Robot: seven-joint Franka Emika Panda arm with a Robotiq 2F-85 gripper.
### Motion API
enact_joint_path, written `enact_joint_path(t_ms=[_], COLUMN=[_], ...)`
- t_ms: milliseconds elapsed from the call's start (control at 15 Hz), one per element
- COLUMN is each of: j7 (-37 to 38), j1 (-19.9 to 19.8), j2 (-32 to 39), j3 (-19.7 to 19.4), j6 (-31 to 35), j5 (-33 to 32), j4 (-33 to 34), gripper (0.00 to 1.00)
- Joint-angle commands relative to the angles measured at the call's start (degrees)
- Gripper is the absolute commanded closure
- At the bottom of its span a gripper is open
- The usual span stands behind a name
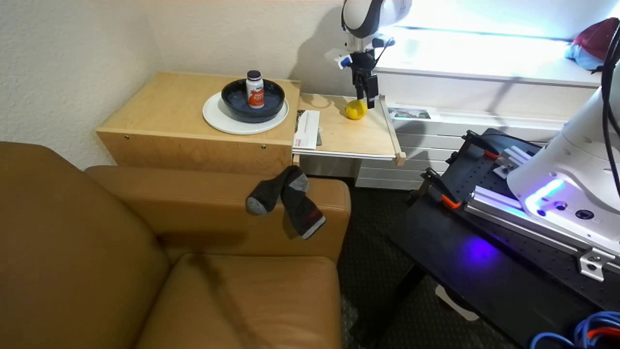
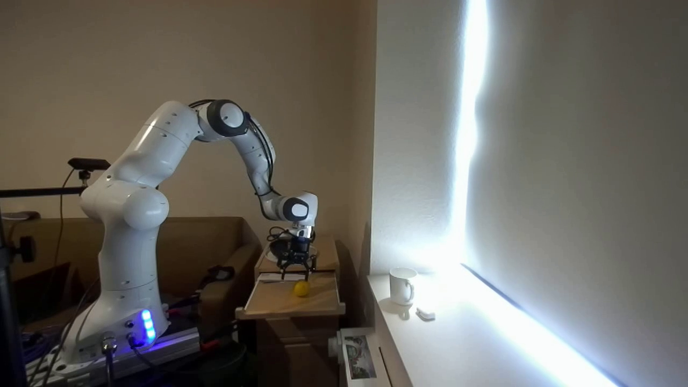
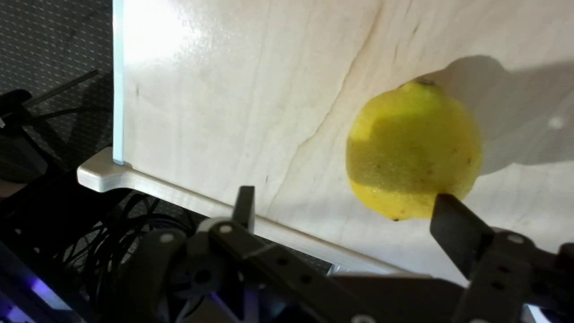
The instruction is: Place the white bottle in the black bowl on top of the night stand, place the lemon in the white mug on the window sill, close the open drawer on the nightstand
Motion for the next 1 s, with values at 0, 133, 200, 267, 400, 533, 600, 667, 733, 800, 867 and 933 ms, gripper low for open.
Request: enact_joint_path(t_ms=[0, 133, 200, 267, 400, 533, 600, 667, 733, 800, 867, 933], j7=[2.1, 2.8, 3.0, 3.3, 2.4, 2.3, 1.4, 0.6, 0.0, -0.1, -0.4, -0.9], j1=[-0.1, -0.3, -0.3, -0.2, -0.1, 0.0, -0.7, -1.2, -1.7, -1.6, -1.7, -1.9], j2=[1.4, 2.3, 3.1, 4.0, 3.5, 4.9, 5.0, 5.0, 4.9, 4.9, 4.9, 4.9], j3=[-0.3, -0.4, -0.4, -0.5, -0.3, -0.4, 0.2, 0.8, 1.4, 1.5, 1.6, 1.8], j6=[3.9, 7.5, 9.5, 10.9, 9.2, 11.1, 11.7, 11.9, 12.0, 12.1, 12.1, 12.4], j5=[-0.9, -0.5, -0.4, -0.2, 0.1, 0.3, 0.9, 1.3, 1.9, 2.1, 2.2, 2.4], j4=[-0.1, -0.7, -0.7, -0.4, -0.1, -0.1, -0.1, -0.1, 0.0, 0.0, 0.1, 0.1], gripper=[0.00, 0.00, 0.00, 0.00, 0.00, 0.00, 0.00, 0.17, 0.26, 0.34, 0.40, 0.47])
